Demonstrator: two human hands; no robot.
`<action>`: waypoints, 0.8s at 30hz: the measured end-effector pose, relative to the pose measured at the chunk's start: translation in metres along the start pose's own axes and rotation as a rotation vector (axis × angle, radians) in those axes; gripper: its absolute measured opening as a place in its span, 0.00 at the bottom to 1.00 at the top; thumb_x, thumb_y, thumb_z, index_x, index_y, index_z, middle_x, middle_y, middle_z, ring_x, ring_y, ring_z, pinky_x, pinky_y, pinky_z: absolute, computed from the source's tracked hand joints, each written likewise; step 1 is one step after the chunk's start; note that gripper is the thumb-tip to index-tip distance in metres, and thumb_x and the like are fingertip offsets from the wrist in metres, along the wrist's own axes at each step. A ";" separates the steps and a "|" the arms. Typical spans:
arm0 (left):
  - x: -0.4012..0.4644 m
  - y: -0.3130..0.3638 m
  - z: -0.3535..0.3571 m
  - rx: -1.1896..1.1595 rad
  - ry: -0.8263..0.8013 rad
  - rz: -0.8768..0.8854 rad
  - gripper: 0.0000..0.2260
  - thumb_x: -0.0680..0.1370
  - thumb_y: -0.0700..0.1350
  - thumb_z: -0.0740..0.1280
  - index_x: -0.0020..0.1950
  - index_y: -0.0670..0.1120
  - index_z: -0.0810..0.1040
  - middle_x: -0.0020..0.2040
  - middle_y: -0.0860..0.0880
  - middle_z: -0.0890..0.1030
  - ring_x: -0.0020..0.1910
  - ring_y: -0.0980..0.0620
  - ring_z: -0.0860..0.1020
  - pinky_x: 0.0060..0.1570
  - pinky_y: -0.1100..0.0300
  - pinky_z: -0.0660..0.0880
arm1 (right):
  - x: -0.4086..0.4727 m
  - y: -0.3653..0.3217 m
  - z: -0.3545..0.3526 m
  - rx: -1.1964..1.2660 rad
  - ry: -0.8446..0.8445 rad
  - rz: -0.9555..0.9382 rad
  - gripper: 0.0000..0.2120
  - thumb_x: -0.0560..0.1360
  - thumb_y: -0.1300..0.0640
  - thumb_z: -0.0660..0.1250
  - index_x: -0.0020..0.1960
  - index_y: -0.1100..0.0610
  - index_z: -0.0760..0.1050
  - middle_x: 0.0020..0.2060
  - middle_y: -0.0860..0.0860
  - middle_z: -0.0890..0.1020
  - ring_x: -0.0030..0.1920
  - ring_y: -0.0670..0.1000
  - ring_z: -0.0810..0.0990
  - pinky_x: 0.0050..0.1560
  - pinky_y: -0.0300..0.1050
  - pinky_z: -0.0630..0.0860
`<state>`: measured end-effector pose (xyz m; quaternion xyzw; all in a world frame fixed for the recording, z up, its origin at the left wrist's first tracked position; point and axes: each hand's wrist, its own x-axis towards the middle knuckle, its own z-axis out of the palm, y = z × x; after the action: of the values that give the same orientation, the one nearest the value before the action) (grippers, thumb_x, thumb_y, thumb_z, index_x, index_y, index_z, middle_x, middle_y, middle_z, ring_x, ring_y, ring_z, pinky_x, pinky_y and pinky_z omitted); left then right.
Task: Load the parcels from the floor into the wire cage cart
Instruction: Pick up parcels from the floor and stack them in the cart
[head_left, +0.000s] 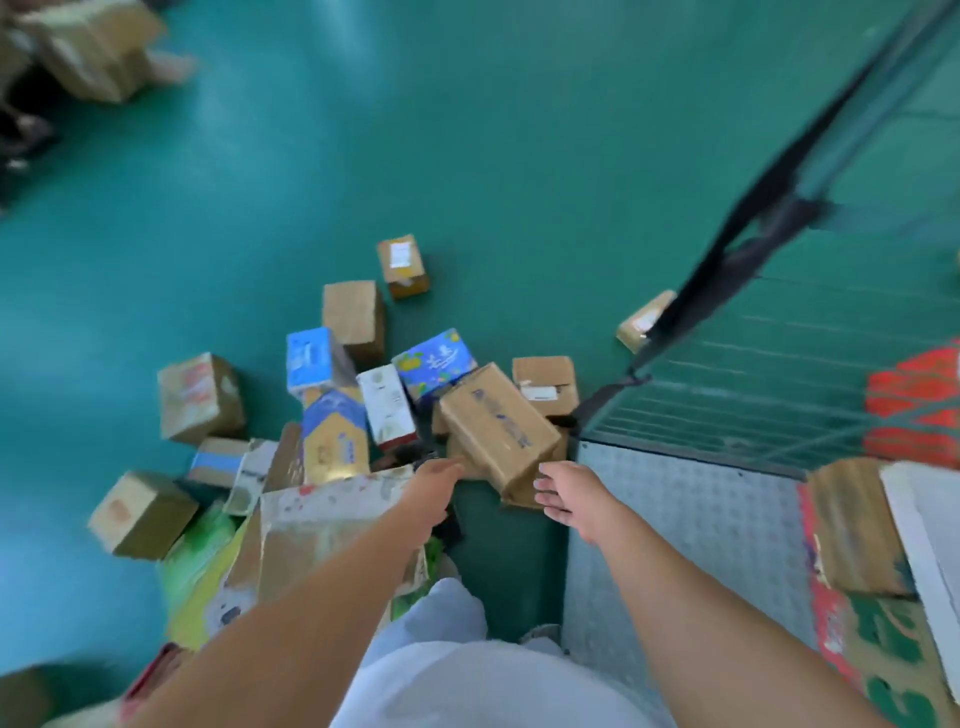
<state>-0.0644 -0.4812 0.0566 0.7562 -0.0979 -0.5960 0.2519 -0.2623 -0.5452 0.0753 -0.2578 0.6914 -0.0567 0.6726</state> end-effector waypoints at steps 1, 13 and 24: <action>0.003 -0.003 -0.016 -0.047 0.036 -0.025 0.11 0.84 0.47 0.66 0.65 0.48 0.75 0.53 0.47 0.75 0.52 0.47 0.74 0.55 0.53 0.71 | 0.001 -0.009 0.017 -0.045 -0.008 0.008 0.05 0.83 0.54 0.62 0.52 0.53 0.75 0.50 0.52 0.82 0.50 0.52 0.81 0.55 0.47 0.79; 0.045 -0.042 -0.169 -0.321 0.234 -0.192 0.18 0.83 0.48 0.66 0.73 0.49 0.73 0.61 0.47 0.75 0.56 0.46 0.74 0.56 0.50 0.76 | 0.042 -0.066 0.187 -0.465 -0.172 0.004 0.10 0.84 0.51 0.62 0.63 0.53 0.74 0.58 0.54 0.83 0.51 0.52 0.82 0.60 0.49 0.78; 0.122 -0.093 -0.180 -0.513 0.272 -0.336 0.20 0.85 0.50 0.64 0.76 0.49 0.71 0.71 0.47 0.73 0.63 0.46 0.73 0.63 0.49 0.76 | 0.128 -0.045 0.264 -0.833 -0.264 0.146 0.07 0.84 0.53 0.61 0.60 0.53 0.73 0.58 0.54 0.82 0.57 0.54 0.82 0.63 0.51 0.78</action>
<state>0.1258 -0.4091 -0.0641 0.7464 0.2158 -0.5278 0.3432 0.0086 -0.5688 -0.0442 -0.4625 0.5796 0.3079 0.5962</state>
